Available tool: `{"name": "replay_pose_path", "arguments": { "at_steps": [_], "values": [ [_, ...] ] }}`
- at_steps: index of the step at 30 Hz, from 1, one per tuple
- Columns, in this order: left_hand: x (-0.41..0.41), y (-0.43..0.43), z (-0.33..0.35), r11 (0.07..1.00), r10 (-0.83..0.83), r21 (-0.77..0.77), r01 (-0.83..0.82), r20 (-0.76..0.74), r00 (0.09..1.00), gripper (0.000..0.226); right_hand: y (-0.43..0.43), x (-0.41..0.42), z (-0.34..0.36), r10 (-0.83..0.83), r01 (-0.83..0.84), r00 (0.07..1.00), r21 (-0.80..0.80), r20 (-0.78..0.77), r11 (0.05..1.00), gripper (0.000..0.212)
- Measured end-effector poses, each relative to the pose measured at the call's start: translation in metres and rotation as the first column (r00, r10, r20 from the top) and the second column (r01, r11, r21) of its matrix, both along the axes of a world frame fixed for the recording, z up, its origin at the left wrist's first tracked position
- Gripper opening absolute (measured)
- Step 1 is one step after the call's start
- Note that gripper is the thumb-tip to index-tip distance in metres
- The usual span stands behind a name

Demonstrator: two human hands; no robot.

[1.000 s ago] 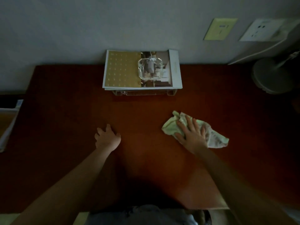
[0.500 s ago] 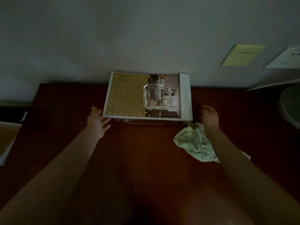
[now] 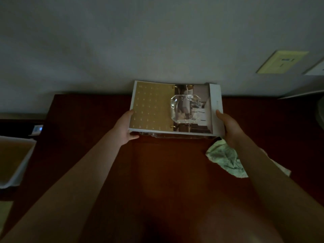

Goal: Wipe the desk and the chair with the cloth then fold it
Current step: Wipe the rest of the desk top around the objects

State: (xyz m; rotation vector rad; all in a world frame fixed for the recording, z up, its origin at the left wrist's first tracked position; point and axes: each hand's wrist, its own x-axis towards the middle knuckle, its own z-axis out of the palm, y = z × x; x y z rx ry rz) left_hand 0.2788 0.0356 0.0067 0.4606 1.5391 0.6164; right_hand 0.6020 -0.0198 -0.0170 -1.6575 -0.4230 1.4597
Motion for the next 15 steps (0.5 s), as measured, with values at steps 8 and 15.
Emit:
{"name": "replay_pose_path", "arguments": {
  "at_steps": [8,15],
  "values": [
    [-0.088,0.011,0.001,0.999,0.045,-0.013,-0.045,-0.034,0.998,0.052,0.002,-0.09,0.013,0.1,-0.1,0.995,-0.006,0.003,0.995,0.045],
    [-0.208,0.018,0.006,0.985,0.173,-0.011,-0.173,-0.052,0.984,0.047,0.027,-0.206,0.016,0.189,-0.189,0.982,-0.019,-0.016,0.982,0.041]
  ]
}}
